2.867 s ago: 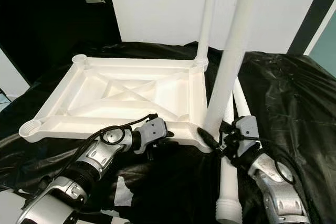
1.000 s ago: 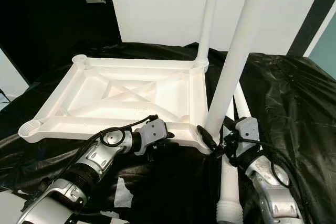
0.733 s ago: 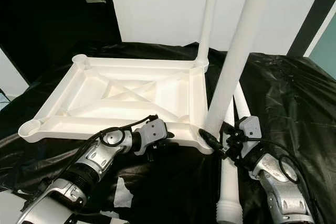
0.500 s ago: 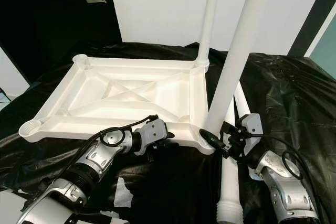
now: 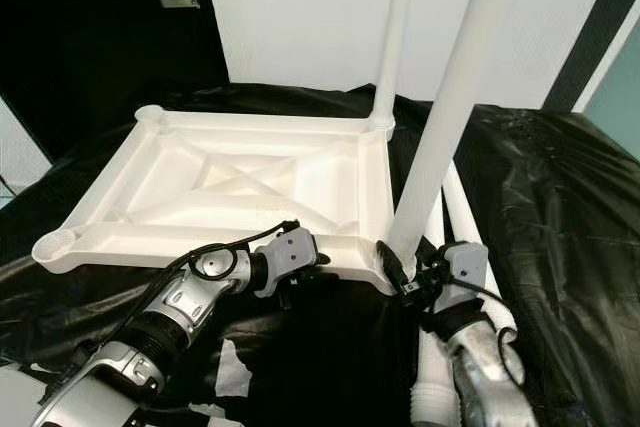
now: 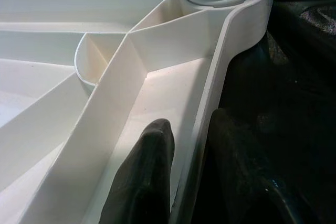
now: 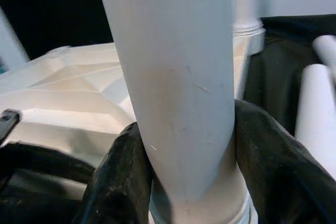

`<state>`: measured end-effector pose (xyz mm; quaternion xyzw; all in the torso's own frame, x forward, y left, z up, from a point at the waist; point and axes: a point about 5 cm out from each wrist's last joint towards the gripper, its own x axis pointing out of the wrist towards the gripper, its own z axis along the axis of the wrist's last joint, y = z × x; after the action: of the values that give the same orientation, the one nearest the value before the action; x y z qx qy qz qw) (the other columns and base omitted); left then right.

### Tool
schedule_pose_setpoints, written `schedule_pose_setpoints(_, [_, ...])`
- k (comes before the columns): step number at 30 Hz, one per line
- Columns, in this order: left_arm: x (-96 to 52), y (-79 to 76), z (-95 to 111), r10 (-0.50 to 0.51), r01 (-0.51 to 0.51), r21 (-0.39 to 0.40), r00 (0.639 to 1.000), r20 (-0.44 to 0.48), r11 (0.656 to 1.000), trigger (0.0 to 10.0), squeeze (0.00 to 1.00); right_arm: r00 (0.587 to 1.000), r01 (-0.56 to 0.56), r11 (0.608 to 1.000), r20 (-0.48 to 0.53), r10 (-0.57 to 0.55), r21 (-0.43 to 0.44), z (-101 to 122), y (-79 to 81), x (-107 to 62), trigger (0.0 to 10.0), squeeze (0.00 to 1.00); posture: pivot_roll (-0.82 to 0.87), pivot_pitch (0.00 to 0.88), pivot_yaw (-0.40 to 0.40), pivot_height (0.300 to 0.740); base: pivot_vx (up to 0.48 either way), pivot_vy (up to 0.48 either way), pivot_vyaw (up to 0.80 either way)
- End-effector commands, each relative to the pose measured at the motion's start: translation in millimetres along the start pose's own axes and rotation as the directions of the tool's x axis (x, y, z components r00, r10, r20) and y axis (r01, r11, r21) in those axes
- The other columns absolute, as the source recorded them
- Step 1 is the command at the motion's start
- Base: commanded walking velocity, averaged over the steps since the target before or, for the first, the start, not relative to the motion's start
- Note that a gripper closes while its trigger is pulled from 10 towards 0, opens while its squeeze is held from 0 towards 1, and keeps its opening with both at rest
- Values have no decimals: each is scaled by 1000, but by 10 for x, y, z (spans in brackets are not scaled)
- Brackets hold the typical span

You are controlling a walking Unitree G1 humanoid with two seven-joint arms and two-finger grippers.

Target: Building children table

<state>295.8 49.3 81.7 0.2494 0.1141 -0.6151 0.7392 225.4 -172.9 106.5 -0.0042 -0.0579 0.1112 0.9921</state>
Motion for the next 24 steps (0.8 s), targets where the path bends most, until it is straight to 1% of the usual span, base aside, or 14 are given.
schedule_pose_setpoints(1, [6,-232,-366,-89,74,-111,988,-130,991,10000,0,990,124,992,-63,-125,-32,-109,-85,-74,0,0,30,0,-8,740,0,0,0])
schedule_pose_setpoints(2, [6,-232,-366,-89,74,-111,988,-130,991,10000,0,990,124,992,-63,-125,-32,-109,-85,-74,0,0,30,0,-8,740,0,0,0])
schedule_pose_setpoints(4, [-7,-218,-369,-84,70,-109,988,-133,992,10000,0,974,221,972,-34,-224,-76,-72,-88,-126,0,0,42,0,-13,740,0,0,0])
schedule_pose_setpoints(7, [-20,-205,-380,-80,65,-107,987,-139,992,10000,0,957,278,956,-54,-284,-89,-105,-94,-197,0,0,35,0,-10,740,0,0,0])
schedule_pose_setpoints(11, [-23,-205,-385,-81,66,-106,987,-142,992,10000,0,953,289,953,-62,-295,-90,-119,-94,-210,0,0,35,0,-10,740,0,0,0])
schedule_pose_setpoints(12, [-14,-228,-392,-95,81,-103,985,-145,991,10000,0,968,235,968,-65,-241,-88,-124,-52,-165,10000,0,22,0,-3,740,0,0,0])
schedule_pose_setpoints(13, [-10,-232,-391,-99,85,-103,984,-145,991,10000,0,973,214,973,-67,-221,-88,-125,-33,-148,10000,0,22,0,-3,740,0,0,0])
schedule_pose_setpoints(14, [-4,-233,-387,-100,86,-102,984,-145,991,10000,0,977,196,978,-66,-201,-78,-127,-21,-135,10000,1000,19,0,-1,740,0,0,0])
schedule_pose_setpoints(15, [-4,-233,-387,-100,86,-102,984,-145,991,10000,0,977,196,978,-66,-201,-78,-127,-21,-135,10000,1000,19,0,-1,740,0,0,0])
schedule_pose_setpoints(17, [18,-211,-351,-97,84,-97,986,-137,992,10000,0,993,86,995,-72,-89,-44,-130,-9,-71,10000,1000,15,0,-2,740,0,0,0])
schedule_pose_setpoints(18, [18,-211,-351,-97,84,-97,986,-137,992,10000,0,993,86,995,-72,-89,-44,-130,-9,-71,10000,1000,15,0,-2,740,0,0,0])
schedule_pose_setpoints(19, [25,-205,-341,-96,83,-96,986,-135,992,10000,0,996,36,999,-79,-37,-25,-128,-17,-43,10000,1000,15,0,-2,740,0,0,0])
schedule_pose_setpoints(20, [29,-203,-336,-95,83,-95,986,-134,992,10000,0,997,-14,1000,-71,12,-26,-104,-26,-20,10000,0,15,0,-2,740,0,0,0])
schedule_pose_setpoints(24, [29,-213,-342,-95,82,-97,987,-133,992,10000,0,995,-88,995,-59,85,-42,-40,-88,5,10000,0,18,0,-3,740,0,0,0])
